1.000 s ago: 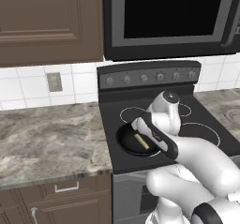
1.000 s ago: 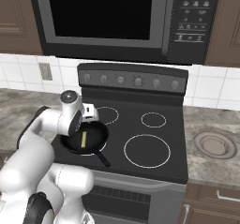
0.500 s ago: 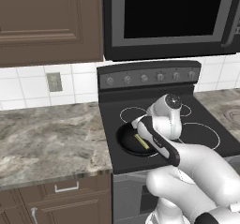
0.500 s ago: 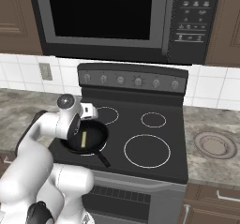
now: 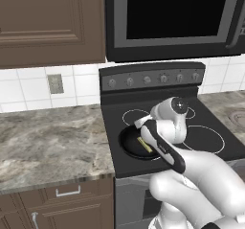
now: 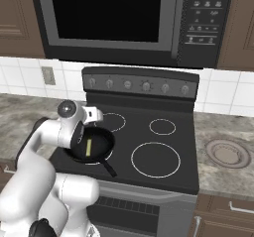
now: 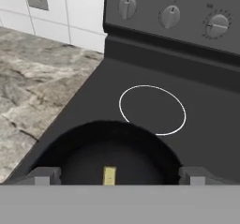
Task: Pick up the butter stick and place it in the pan. Then turn on the burner for the pan.
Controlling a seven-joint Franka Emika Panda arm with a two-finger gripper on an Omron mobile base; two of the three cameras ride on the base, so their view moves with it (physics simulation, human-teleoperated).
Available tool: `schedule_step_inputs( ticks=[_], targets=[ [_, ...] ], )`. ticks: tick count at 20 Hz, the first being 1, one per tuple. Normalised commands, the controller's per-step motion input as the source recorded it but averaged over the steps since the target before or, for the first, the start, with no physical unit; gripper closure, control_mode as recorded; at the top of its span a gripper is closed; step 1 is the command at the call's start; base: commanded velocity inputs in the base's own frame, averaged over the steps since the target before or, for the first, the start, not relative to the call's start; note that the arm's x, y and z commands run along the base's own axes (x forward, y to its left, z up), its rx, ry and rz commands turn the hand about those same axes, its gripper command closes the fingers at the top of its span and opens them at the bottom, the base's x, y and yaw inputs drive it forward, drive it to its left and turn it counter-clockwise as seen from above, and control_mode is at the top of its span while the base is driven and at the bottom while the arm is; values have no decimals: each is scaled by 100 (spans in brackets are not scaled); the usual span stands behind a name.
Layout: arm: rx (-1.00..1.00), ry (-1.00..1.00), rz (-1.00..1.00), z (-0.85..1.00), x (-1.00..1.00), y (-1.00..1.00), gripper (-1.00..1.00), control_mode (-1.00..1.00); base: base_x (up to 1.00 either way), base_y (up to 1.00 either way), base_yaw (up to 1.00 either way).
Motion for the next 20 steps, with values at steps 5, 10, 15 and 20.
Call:
schedule_step_inputs(
  ticks=[5,10,15,20],
  targets=[
    [0,-6,0,14,3,3,-100,-100,0,0,0],
    [0,-6,0,15,9,5,-100,-100,0,0,0],
    [0,-7,-2,17,24,9,-100,-100,0,0,0],
    [0,-6,-4,20,29,11,-100,-100,0,0,0]
  ],
)
